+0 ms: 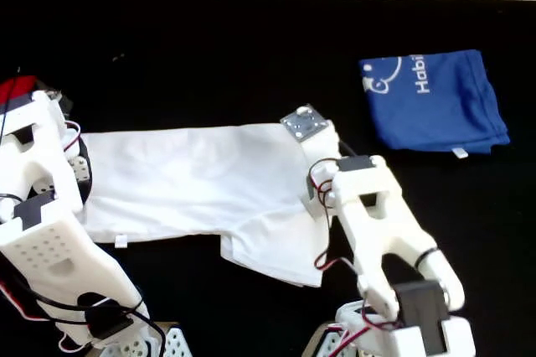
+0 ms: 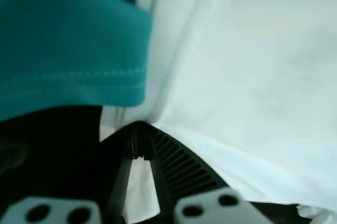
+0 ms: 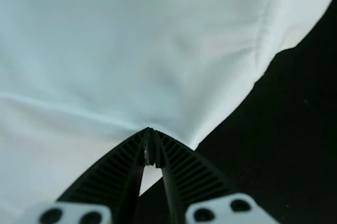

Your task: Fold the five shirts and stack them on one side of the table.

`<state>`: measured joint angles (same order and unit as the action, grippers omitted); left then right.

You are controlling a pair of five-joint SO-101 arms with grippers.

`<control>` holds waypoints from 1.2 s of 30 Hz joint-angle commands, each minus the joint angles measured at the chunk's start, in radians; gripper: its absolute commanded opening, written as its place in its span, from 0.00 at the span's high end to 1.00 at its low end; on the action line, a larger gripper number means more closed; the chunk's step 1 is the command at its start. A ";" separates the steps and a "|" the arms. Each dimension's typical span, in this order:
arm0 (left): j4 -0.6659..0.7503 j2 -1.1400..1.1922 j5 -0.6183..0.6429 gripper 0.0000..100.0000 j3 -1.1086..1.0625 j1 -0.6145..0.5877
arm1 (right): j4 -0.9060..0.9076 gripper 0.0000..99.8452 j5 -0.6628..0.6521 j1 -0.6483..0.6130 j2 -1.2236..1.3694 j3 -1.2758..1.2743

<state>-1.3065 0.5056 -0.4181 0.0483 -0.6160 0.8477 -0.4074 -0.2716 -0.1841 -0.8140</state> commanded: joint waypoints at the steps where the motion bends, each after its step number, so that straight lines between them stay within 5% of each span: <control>1: 0.080 0.012 -0.008 0.99 0.001 -0.031 | -0.047 0.99 -0.014 0.059 0.093 0.044; 7: -0.009 0.012 0.000 0.99 -0.005 0.031 | -0.013 0.99 -0.015 0.194 0.252 0.216; 14: -0.018 0.012 0.121 0.99 0.001 0.189 | 0.099 0.99 -0.011 0.154 0.259 0.360; 23: 0.037 0.019 0.038 0.99 0.065 0.053 | 0.260 0.99 -0.008 0.047 0.097 0.375; 32: 0.046 0.018 -0.032 0.99 0.111 -0.038 | 0.294 0.99 -0.008 -0.246 -0.291 0.041; 36: 0.037 0.010 -0.031 0.99 0.113 -0.015 | 0.289 0.87 0.061 -0.363 -0.262 0.005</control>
<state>-1.2774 0.5301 -0.4381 0.1204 -0.6329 1.1500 -0.4028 -0.5570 -0.4296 -0.7986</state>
